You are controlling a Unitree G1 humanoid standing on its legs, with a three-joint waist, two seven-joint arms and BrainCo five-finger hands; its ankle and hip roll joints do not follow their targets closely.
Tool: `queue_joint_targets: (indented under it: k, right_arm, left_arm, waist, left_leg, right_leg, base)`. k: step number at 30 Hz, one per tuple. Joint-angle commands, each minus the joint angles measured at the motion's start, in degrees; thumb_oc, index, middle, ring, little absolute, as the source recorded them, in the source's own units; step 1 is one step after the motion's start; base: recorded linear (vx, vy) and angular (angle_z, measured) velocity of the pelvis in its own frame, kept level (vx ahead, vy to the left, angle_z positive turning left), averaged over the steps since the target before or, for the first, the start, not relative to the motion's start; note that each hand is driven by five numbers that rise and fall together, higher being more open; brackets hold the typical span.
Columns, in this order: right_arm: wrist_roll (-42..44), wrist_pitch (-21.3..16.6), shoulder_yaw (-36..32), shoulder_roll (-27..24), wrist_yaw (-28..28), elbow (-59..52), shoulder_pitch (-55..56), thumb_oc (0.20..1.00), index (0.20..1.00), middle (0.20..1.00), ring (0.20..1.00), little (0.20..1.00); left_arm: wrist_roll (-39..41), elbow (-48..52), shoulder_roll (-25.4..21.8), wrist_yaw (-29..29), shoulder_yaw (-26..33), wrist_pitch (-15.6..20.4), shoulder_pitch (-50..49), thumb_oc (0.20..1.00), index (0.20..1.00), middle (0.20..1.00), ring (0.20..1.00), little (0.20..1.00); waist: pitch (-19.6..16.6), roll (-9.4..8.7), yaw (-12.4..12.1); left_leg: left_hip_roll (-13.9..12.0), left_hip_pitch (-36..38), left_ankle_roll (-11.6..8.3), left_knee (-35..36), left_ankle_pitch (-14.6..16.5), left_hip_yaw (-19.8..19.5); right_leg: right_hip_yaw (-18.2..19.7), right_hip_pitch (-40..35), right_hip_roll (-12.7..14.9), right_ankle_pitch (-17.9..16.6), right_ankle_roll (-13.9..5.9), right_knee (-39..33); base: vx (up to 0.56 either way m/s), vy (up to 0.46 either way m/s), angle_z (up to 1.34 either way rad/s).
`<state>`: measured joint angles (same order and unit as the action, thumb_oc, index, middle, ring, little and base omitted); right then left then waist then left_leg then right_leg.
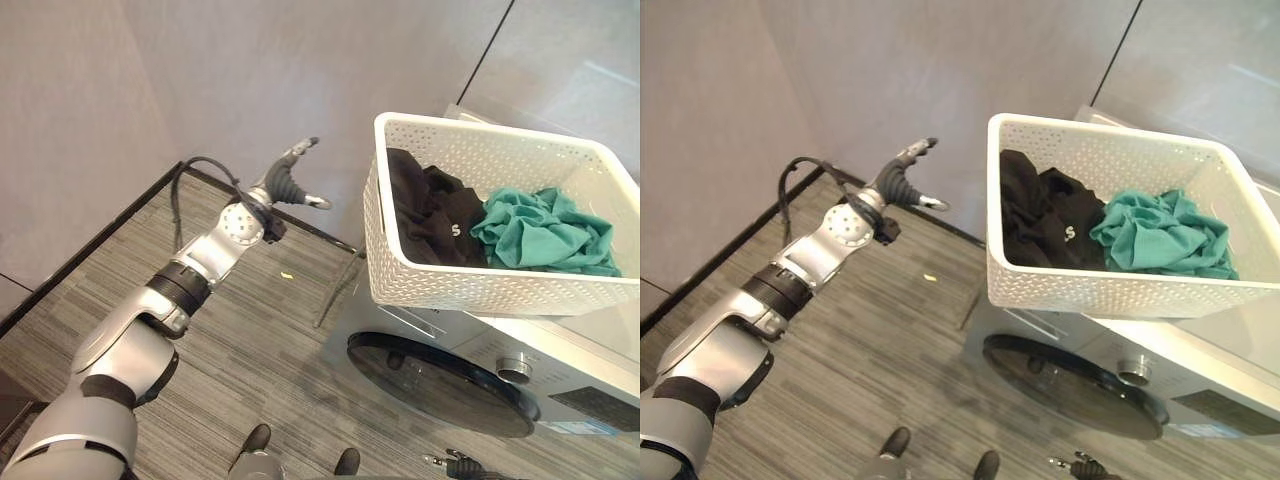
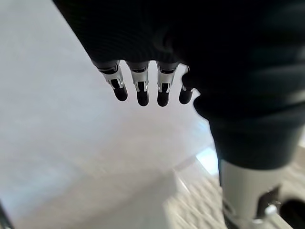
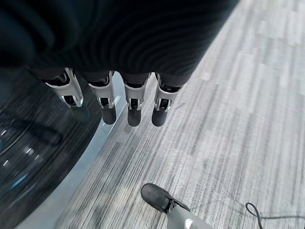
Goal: Grab the laundry basket,head to the washer,open it,put in the laundry and shut it.
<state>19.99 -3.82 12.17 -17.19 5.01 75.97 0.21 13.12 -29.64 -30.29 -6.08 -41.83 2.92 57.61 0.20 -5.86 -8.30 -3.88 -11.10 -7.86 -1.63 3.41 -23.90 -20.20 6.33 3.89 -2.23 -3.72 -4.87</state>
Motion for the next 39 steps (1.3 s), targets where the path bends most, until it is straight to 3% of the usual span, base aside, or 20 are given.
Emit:
queue_joint_targets:
  k: [1,19,29,39]
  right_arm:
    - [1.4,-0.5,-1.7,-5.0,-1.2,0.4,3.7,1.0,1.0,1.0,1.0,1.0]
    - [3.8,-0.8,-2.2,-3.3,-1.7,1.4,3.6,1.0,1.0,1.0,1.0,1.0]
    - [5.5,-0.8,-2.5,-4.3,-2.2,1.4,3.3,1.0,1.0,1.0,1.0,1.0]
    - [6.8,-1.3,-2.9,-5.3,-2.6,0.2,2.9,1.0,1.0,1.0,1.0,1.0]
  left_arm:
    - [1.7,-3.3,1.6,-1.5,0.7,4.1,10.2,1.0,1.0,1.0,1.0,1.0]
    - [2.6,-4.7,0.2,-2.0,-1.5,4.8,13.5,1.0,1.0,1.0,1.0,1.0]
    - [3.8,-4.0,3.7,-2.4,-3.3,5.3,16.3,1.0,1.0,1.0,1.0,1.0]
    - [4.8,-2.5,4.9,-2.6,-3.9,5.8,15.6,1.0,1.0,1.0,1.0,1.0]
  waist:
    - [-0.8,1.84,-1.1]
    - [-0.7,3.58,0.5]
    - [-0.5,3.94,1.3]
    - [0.7,4.1,2.7]
  left_leg:
    - [0.9,-2.7,0.8,6.6,-9.3,-4.7]
    - [-0.2,-2.6,0.96,6.6,-9.2,-1.9]
    - [-0.1,-3.0,0.89,6.6,-9.3,-2.3]
    - [-0.8,-4.3,1.38,6.6,-9.3,-0.4]
  right_leg:
    - [0.7,0.9,1.1,0.1,-5.52,-0.1]
    - [3.4,2.4,0.2,0.1,-5.36,-0.1]
    - [3.3,2.7,0.2,0.2,-5.25,-0.1]
    - [6.0,5.5,-0.2,-0.5,-5.18,-0.1]
  base:
    - [0.01,-0.009,-0.21]
    - [0.0,-0.007,-0.07]
    - [0.01,-0.004,-0.05]
    - [0.01,-0.003,-0.08]
